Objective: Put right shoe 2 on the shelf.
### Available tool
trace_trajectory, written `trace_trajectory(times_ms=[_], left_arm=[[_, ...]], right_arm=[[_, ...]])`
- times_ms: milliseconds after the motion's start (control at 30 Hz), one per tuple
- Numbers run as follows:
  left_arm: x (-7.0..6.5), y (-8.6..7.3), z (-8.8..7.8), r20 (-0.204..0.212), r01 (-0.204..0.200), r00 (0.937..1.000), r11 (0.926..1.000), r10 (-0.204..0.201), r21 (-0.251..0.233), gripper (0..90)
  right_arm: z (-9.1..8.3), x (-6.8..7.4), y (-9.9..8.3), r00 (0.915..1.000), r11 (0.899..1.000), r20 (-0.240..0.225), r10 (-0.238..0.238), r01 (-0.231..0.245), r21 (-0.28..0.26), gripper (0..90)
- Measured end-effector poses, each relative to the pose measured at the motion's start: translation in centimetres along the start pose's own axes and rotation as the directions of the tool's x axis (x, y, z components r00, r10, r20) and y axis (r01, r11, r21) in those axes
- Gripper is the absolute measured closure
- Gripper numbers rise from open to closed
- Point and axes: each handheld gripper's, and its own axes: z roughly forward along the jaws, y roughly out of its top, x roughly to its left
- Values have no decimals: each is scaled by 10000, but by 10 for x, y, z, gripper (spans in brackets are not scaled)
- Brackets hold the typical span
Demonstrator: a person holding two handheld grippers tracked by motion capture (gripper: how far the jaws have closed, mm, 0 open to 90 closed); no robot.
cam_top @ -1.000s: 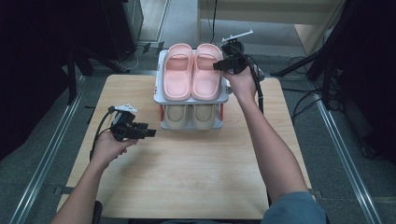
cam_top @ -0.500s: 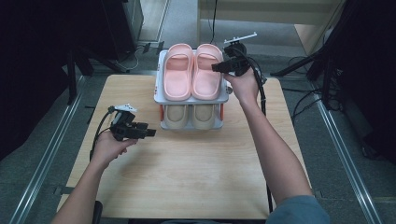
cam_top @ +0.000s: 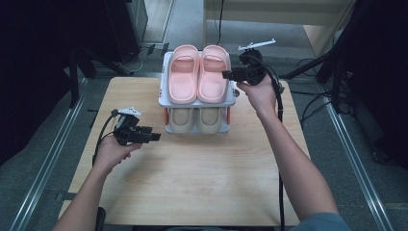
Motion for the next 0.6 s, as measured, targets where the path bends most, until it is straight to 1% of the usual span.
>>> trace_trajectory(times_ms=[100, 167, 233, 367, 467, 600], left_arm=[[0, 0, 0, 1, 14, 10000, 10000, -14, -43, 429], [0, 0, 0, 12, 47, 10000, 10000, -47, -12, 429], [0, 0, 0, -3, 28, 10000, 10000, -28, -5, 429], [-1, 0, 0, -25, 59, 10000, 10000, -60, -76, 428], [0, 0, 0, -25, 66, 10000, 10000, -66, -37, 428], [0, 0, 0, -15, 78, 10000, 10000, -78, -46, 428]], right_arm=[[-9, 2, -8, 9995, 9998, -280, -150, 146, -158, 577], [-14, 4, -14, 9989, 9995, -407, -247, 239, -193, 580], [-19, 7, -20, 9976, 9986, -484, -491, 480, -227, 583], [-29, 10, -32, 9949, 9971, -726, -697, 672, -364, 588], [-34, 9, -40, 9922, 9947, -855, -910, 865, -551, 590], [-39, 8, -51, 9893, 9930, -1006, -1057, 996, -632, 585]])
